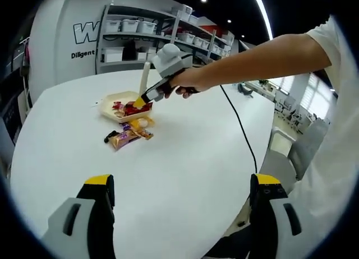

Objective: Place the target food into the container with the food tongs after gripping and lifting it, then release it inside without dropping or visibly crushing the food.

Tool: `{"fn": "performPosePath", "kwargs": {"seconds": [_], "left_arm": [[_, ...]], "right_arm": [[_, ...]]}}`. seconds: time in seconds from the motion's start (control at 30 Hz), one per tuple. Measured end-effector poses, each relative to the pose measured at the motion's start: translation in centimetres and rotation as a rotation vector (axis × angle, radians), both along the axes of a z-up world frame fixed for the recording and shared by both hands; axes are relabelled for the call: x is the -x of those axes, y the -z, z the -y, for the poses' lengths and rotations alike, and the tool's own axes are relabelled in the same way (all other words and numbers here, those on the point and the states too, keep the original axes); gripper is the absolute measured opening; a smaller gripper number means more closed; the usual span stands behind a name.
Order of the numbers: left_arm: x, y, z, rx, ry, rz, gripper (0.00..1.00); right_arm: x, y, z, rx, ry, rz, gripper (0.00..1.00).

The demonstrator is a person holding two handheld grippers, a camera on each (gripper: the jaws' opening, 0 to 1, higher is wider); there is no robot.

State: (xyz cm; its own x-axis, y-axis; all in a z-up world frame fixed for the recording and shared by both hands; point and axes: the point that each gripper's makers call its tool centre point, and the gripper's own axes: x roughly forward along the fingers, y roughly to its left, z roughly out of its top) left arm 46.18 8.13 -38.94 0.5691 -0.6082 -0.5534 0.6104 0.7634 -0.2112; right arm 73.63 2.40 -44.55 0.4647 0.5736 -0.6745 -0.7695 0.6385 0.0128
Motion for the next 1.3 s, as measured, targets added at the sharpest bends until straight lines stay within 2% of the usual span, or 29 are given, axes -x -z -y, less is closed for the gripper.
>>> {"fn": "performPosePath", "kwargs": {"seconds": [0.63, 0.9, 1.3], "left_arm": [[-0.1, 0.3, -0.3, 0.002, -0.015, -0.006, 0.99], [-0.1, 0.4, -0.7, -0.005, -0.024, -0.012, 0.99], [-0.4, 0.4, -0.6, 0.000, -0.031, -0.010, 0.99]], "right_arm": [[-0.3, 1.1, 0.2, 0.034, -0.009, 0.002, 0.18], [-1.2, 1.3, -0.1, 0.041, 0.005, 0.010, 0.18], [-1.7, 0.7, 0.1, 0.005, 0.030, 0.018, 0.20]]}}
